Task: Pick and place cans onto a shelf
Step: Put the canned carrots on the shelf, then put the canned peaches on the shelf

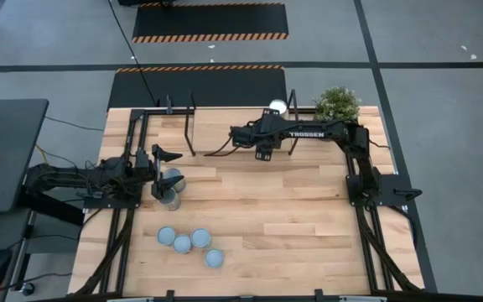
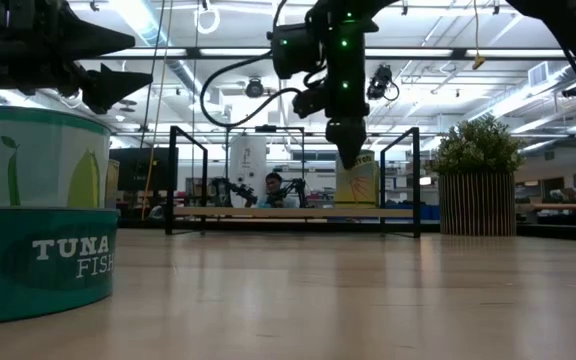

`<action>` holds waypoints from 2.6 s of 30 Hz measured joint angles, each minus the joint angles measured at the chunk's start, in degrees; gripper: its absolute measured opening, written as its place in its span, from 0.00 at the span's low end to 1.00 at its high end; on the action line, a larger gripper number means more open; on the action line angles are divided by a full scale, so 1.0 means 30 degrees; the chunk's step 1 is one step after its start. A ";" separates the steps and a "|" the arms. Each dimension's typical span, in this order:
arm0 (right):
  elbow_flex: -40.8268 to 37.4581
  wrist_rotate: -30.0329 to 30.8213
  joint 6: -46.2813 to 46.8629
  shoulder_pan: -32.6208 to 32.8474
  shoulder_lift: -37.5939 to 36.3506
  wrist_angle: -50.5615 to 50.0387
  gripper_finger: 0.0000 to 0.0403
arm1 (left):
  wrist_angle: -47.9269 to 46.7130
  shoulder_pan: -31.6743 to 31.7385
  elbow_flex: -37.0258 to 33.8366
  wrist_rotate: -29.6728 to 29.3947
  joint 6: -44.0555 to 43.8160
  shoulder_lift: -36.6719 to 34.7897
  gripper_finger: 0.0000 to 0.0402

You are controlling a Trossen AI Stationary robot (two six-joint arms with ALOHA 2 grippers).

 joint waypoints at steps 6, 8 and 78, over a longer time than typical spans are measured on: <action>0.0059 0.0508 0.0074 0.0198 -0.0055 0.0365 0.91 | -0.0010 0.0002 0.0000 0.0001 0.0034 0.0000 0.96; 0.0261 0.0898 -0.0274 0.0407 -0.0076 0.0659 0.91 | 0.0061 -0.0003 0.0000 0.0000 0.0034 0.0000 0.96; -1.2866 -0.1049 -0.0976 0.6607 -0.6517 1.7996 0.87 | -0.8005 0.0024 0.5048 -0.0116 -0.1354 0.4682 0.96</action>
